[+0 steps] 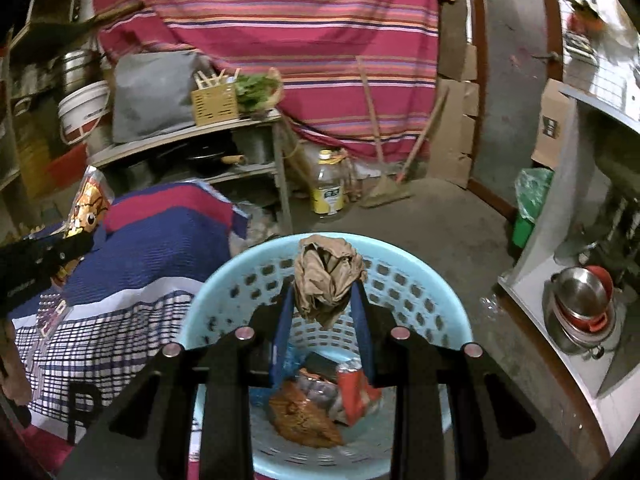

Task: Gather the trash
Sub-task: 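Open both grippers over the basket to drop the snack bag and paper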

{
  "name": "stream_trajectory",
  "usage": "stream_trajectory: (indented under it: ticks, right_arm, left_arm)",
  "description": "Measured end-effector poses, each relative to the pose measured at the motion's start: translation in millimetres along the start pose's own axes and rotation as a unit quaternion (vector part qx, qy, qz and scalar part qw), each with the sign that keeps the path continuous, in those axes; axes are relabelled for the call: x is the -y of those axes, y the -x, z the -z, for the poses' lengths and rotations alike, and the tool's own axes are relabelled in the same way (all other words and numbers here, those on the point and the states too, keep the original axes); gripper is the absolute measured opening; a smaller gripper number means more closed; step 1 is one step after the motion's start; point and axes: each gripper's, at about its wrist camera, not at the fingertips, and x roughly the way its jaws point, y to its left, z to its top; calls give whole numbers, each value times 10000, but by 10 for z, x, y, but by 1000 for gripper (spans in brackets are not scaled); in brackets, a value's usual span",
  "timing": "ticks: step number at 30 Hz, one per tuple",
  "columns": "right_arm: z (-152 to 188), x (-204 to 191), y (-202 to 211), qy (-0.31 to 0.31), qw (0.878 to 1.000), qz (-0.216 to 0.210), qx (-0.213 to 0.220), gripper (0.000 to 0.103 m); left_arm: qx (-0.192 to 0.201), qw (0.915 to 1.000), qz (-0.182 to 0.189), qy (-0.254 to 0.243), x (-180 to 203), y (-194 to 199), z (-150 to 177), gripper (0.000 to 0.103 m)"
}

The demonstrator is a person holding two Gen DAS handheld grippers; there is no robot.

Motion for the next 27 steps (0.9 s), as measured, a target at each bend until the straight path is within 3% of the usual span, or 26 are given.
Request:
stream_trajectory:
  ticks: [7, 14, 22, 27]
  right_arm:
    - [101, 151, -10, -26, 9999, 159, 39, 30]
    - [220, 368, -58, -231, 9995, 198, -33, 30]
    - [291, 485, -127, -303, 9993, 190, -116, 30]
    - [299, 485, -166, -329, 9991, 191, -169, 30]
  left_arm:
    - [139, 9988, 439, -147, 544, -157, 41, 30]
    - [1, 9969, 513, -595, 985, -341, 198, 30]
    - [-158, 9964, 597, -585, 1055, -467, 245, 35]
    - [-56, 9974, 518, -507, 1031, -459, 210, 45]
